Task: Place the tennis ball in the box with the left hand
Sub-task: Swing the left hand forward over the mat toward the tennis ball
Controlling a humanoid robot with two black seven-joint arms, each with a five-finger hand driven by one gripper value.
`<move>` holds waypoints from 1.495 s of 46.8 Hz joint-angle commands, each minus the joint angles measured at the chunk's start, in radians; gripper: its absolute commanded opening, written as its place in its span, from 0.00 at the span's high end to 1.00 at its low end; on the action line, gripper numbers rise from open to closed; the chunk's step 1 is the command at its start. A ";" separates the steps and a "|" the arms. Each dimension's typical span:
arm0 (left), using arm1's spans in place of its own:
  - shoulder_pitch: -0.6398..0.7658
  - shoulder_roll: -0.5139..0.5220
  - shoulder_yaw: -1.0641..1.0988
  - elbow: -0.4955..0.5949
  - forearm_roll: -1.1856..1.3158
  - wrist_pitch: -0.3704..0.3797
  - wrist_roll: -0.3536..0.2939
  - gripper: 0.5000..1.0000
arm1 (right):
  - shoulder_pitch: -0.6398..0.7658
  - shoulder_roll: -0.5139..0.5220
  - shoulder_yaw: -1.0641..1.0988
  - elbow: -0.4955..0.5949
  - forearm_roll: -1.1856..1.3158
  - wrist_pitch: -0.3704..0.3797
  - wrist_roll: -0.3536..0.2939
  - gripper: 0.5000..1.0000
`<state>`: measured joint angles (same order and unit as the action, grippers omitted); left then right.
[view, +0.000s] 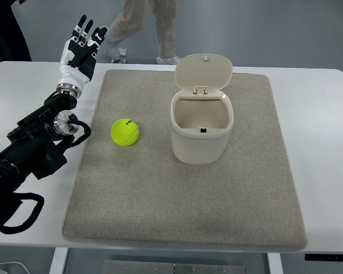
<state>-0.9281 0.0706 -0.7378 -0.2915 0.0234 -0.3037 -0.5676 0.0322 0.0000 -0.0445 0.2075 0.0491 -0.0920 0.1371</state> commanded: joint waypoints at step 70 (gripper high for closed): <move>-0.282 0.294 0.765 -0.232 0.007 -0.123 0.064 0.02 | 0.000 0.000 0.000 0.000 0.000 0.000 -0.001 0.12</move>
<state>-1.1868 0.3401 -0.0472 -0.5005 0.0300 -0.4013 -0.5029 0.0322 0.0000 -0.0445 0.2074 0.0491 -0.0920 0.1367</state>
